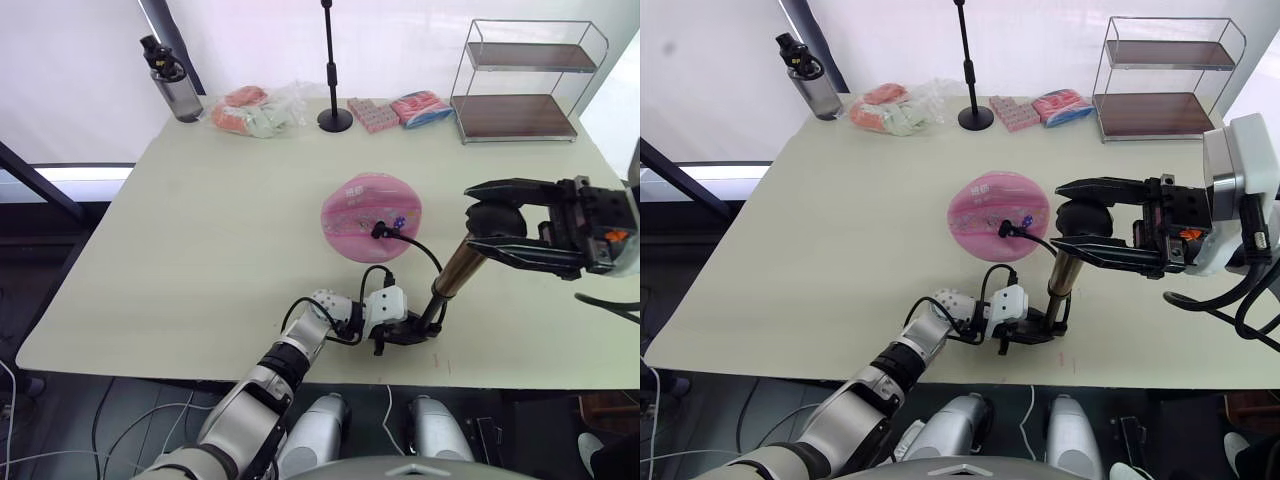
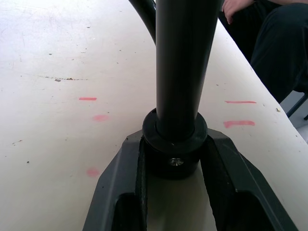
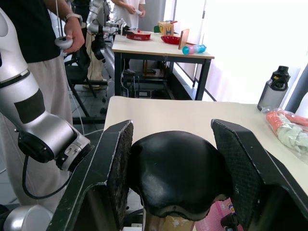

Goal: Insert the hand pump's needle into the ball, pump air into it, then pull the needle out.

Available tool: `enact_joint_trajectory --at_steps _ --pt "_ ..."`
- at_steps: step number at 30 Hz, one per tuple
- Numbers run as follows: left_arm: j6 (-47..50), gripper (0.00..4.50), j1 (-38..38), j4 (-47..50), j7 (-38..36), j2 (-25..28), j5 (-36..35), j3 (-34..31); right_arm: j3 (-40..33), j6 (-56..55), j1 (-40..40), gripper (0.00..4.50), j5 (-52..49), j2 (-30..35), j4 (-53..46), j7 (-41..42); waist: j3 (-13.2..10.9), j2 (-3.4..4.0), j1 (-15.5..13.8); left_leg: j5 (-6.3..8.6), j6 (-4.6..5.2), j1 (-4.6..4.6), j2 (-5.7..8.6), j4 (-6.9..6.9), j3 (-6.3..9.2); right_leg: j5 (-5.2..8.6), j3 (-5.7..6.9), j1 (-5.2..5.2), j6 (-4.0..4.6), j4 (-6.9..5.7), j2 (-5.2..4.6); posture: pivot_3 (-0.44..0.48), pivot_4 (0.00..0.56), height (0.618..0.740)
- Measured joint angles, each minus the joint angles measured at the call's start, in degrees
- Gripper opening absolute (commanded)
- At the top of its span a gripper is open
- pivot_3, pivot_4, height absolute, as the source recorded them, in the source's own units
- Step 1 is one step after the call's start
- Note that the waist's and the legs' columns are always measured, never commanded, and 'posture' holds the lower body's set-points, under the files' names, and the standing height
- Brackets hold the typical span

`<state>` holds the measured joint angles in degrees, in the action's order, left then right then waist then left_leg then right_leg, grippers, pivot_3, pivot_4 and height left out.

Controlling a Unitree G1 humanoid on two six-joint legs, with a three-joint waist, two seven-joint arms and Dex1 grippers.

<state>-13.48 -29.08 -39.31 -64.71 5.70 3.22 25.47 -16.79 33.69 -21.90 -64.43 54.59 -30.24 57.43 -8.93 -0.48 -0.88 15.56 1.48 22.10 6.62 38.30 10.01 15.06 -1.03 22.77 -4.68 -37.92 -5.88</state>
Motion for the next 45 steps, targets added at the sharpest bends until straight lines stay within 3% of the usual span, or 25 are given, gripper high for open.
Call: enact_joint_trajectory --at_steps 7,15,22,26,31,45 --pt "0.2 1.09 -0.5 -0.7 0.7 -1.3 0.7 0.1 -0.7 1.0 -0.3 2.10 -0.3 0.8 1.0 1.1 0.0 0.00 0.0 0.01 0.01 0.08 0.00 0.00 -0.02 0.00 -0.01 0.08 0.00 0.01 -0.02 0.000 0.150 0.736" --pt "-0.2 1.09 -1.4 -2.1 1.6 -1.8 1.6 0.9 -4.9 -3.8 7.6 2.10 3.2 -2.1 -1.4 3.0 0.1 -0.07 -0.1 0.15 0.26 -0.15 0.06 0.02 0.00 -0.01 0.01 -0.19 -0.05 0.01 0.01 0.000 0.150 0.736" --pt "-0.6 1.09 -1.5 -3.9 2.8 -2.0 2.4 0.9 -4.0 -11.8 14.5 2.10 7.2 -5.1 -2.3 5.6 0.9 -0.81 0.0 0.19 0.29 -0.63 0.02 0.02 0.03 0.00 0.01 -0.68 -0.10 0.06 0.11 0.000 0.150 0.736" --pt "-0.6 1.09 -1.6 -5.2 3.2 -2.0 3.1 0.9 0.2 -18.2 17.3 2.10 11.2 -9.1 -2.2 5.9 1.5 -1.28 0.2 0.25 0.32 -1.48 -0.17 -0.21 0.01 0.21 -0.01 -1.45 -0.39 0.32 0.11 0.000 0.150 0.736" --pt "-1.0 1.09 -1.5 -5.2 3.3 -2.1 3.5 0.9 8.0 -21.8 20.1 2.10 19.0 -11.6 1.7 5.8 1.7 -1.19 0.1 0.25 0.32 -1.46 -0.25 -0.20 -0.01 0.21 -0.05 -1.40 -0.40 0.34 0.34 0.000 0.150 0.736" --pt "-2.1 1.09 -1.1 -5.1 1.7 -2.2 3.2 0.9 15.8 -21.7 21.2 2.10 27.2 -14.7 9.9 4.8 1.7 -0.83 -0.1 0.31 0.43 -1.26 -0.12 -0.66 0.01 0.07 -0.08 -1.16 -0.12 0.70 0.26 0.000 0.150 0.736"
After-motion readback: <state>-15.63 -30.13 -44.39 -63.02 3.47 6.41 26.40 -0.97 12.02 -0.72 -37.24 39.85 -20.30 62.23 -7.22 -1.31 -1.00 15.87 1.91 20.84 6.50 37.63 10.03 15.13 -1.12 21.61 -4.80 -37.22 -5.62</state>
